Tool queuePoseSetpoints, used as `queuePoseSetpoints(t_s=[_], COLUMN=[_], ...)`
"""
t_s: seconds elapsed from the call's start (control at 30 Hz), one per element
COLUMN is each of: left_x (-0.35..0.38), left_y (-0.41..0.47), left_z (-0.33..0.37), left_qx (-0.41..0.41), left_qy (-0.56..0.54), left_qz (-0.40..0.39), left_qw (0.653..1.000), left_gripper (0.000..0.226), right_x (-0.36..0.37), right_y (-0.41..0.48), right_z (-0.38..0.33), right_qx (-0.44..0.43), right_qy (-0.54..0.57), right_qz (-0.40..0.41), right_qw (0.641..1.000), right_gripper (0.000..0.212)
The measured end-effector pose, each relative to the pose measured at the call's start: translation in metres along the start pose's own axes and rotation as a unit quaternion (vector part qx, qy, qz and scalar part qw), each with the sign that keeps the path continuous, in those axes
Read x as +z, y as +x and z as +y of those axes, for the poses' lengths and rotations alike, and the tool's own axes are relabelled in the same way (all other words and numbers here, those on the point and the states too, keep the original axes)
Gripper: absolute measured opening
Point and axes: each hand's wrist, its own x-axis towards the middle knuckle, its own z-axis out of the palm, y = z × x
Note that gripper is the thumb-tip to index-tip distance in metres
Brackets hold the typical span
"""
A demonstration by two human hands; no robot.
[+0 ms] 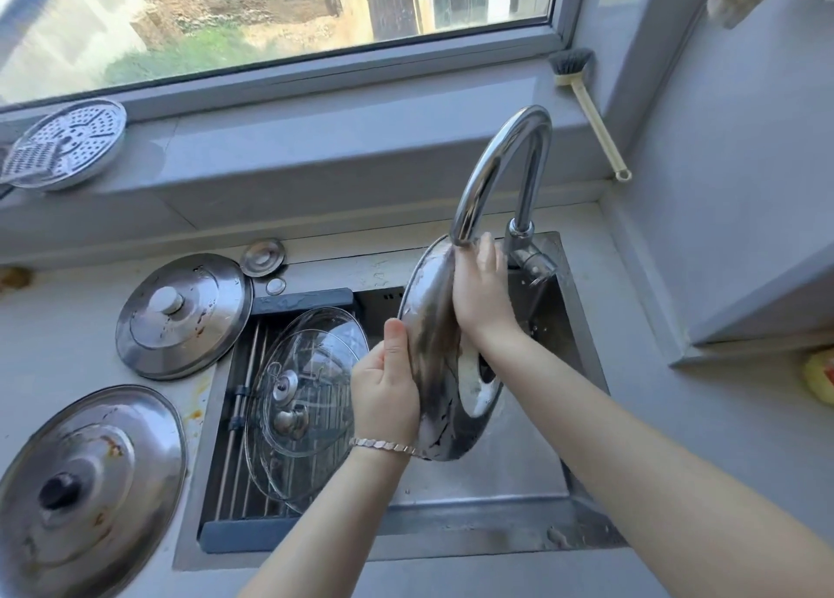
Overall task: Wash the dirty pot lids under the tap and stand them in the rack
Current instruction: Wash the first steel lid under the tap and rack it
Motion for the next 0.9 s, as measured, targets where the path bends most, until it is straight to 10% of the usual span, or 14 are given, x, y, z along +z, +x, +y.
queuePoseSetpoints(t_s=[0.2,0.4,0.57,0.77,0.9], left_x=[0.013,0.010,0.010,0.001,0.001], left_y=[0.005,0.001,0.008,-0.006,-0.005], left_z=[-0.002,-0.010,-0.012,-0.004,-0.004], left_qx=[-0.070,-0.022,-0.088,0.009,0.003], left_qy=[-0.025,0.058,-0.006,0.036,-0.005], left_qz=[-0.011,-0.023,0.009,-0.011,-0.006], left_qw=[0.997,0.998,0.996,0.999,1.000], left_gripper=[0.050,0.055,0.055,0.055,0.053], right_x=[0.016,0.005,0.034,0.002,0.001], right_y=[-0.028,0.015,-0.035,0.039,0.060], right_z=[0.007,0.012,0.018,0.026,0.034], right_qx=[-0.152,0.039,-0.115,0.172,0.209], right_qy=[-0.207,-0.069,-0.150,0.132,0.192], right_qz=[-0.048,-0.001,-0.065,-0.041,0.020], right_qw=[0.965,0.997,0.980,0.975,0.959], right_gripper=[0.052,0.043,0.052,0.041,0.032])
